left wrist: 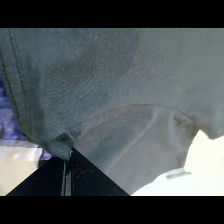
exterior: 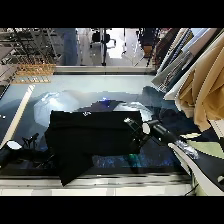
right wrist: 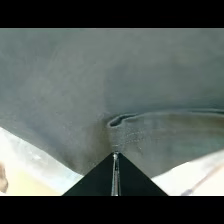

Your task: Fold the clothes and pants, and hang the long-sleeved shirts on hangers.

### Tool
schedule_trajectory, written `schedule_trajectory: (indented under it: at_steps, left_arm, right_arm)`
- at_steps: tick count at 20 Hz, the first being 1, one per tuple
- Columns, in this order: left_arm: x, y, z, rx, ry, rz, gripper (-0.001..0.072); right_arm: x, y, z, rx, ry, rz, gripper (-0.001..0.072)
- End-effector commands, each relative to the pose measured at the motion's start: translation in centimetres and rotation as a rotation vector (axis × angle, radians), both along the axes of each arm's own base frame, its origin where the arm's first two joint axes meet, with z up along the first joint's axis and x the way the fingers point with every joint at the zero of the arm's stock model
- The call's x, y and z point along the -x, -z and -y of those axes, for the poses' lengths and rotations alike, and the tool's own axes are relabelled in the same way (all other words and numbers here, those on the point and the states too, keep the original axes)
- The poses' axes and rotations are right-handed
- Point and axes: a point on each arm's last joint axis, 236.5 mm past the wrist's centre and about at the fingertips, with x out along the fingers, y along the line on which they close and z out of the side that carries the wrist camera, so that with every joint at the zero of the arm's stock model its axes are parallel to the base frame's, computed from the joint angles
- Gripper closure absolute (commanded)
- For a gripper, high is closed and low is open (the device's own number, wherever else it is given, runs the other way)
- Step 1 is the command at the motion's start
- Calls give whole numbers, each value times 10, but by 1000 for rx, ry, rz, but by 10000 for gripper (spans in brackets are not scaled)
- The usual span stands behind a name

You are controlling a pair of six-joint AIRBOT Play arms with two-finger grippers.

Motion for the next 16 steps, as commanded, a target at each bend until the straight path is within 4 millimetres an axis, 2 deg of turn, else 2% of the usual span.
schedule_trajectory:
  at_steps: [1,3,5,8,10,12,16]
  left_arm:
    - [0,-18,-3,23,14,21,700]
    - [-4,-42,-14,38,10,51,700]
    - [-11,-69,-28,52,-13,84,700]
    - [-33,-112,-31,149,-56,178,701]
    - [-60,-137,-24,233,-101,294,700]
    - [-91,-157,-18,340,-185,387,701]
    - [-163,-176,-38,534,-448,499,701]
  right_arm:
    - [-11,-40,1,-45,105,88,701]
    - [-16,-71,10,-85,232,145,702]
    - [-11,-96,22,-114,370,160,702]
    - [-9,-120,40,-144,488,191,702]
    - [-20,-126,45,-175,549,227,702]
    - [-37,-123,44,-200,588,261,703]
    - [-80,-102,43,-247,695,323,703]
